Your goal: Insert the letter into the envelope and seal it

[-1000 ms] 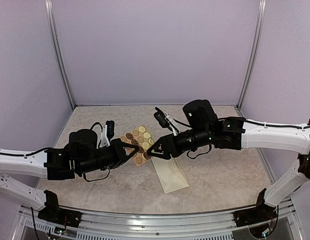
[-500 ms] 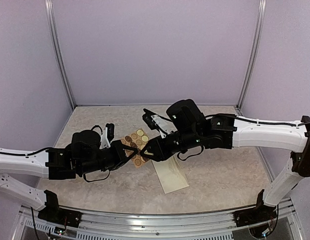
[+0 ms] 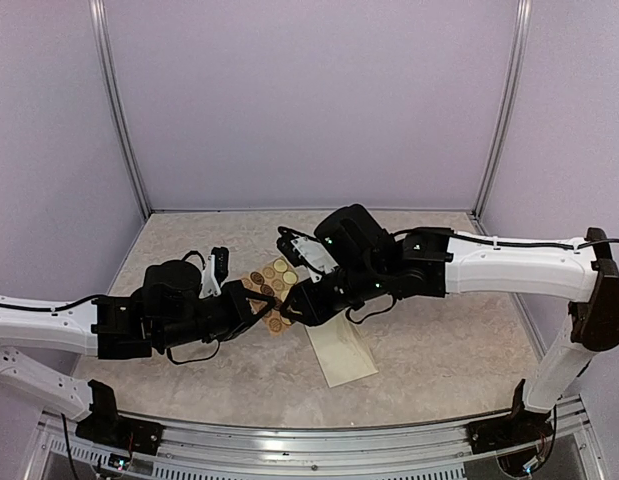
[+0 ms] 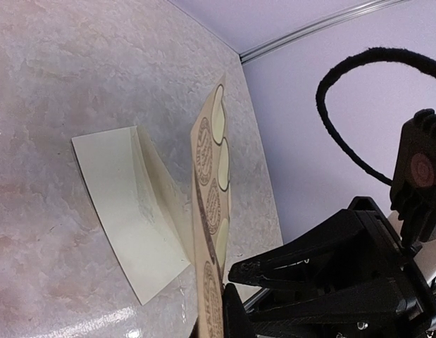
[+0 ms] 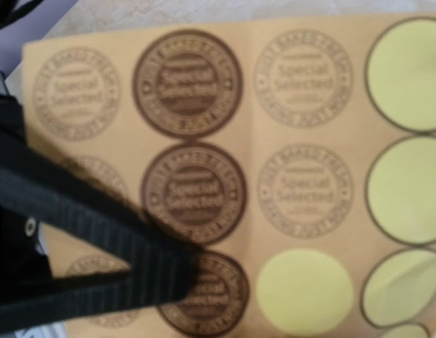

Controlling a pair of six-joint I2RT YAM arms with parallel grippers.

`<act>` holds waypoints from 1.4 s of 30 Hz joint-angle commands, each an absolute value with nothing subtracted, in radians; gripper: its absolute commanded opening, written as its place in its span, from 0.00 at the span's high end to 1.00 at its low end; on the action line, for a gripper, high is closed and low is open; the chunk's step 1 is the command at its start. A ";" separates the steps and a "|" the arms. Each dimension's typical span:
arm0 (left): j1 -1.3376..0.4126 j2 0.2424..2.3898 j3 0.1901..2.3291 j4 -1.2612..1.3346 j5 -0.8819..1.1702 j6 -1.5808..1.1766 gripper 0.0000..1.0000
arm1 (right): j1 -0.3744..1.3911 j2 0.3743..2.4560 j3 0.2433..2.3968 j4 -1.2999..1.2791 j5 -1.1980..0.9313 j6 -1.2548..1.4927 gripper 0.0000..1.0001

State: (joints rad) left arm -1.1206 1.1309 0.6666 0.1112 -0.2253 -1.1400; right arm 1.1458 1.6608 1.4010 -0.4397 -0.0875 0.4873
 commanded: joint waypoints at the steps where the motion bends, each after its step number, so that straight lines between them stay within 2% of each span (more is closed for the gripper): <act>1: -1.116 1.135 0.684 0.117 -0.223 -1.132 1.00 | 1.159 1.675 1.432 -0.475 -0.057 0.483 0.73; 7: -1.114 1.135 0.681 0.117 -0.224 -1.134 1.00 | 1.160 1.671 1.434 -0.487 -0.039 0.487 0.74; 11: -1.112 1.136 0.680 0.117 -0.223 -1.134 1.00 | 1.160 1.670 1.434 -0.487 -0.051 0.485 0.87; 15: -1.111 1.137 0.678 0.118 -0.221 -1.135 1.00 | 1.160 1.673 1.430 -0.475 -0.078 0.480 0.96; 20: -1.111 1.137 0.676 0.118 -0.222 -1.137 1.00 | 1.160 1.672 1.420 -0.446 -0.126 0.470 1.00; 32: -1.111 1.134 0.670 0.121 -0.221 -1.138 1.00 | 1.160 1.694 1.425 -0.457 -0.142 0.475 1.00; 40: -1.112 1.128 0.665 0.126 -0.221 -1.140 1.00 | 1.161 1.700 1.432 -0.456 -0.146 0.477 0.92; 42: -1.112 1.129 0.662 0.127 -0.220 -1.141 1.00 | 1.160 1.702 1.434 -0.453 -0.150 0.476 0.95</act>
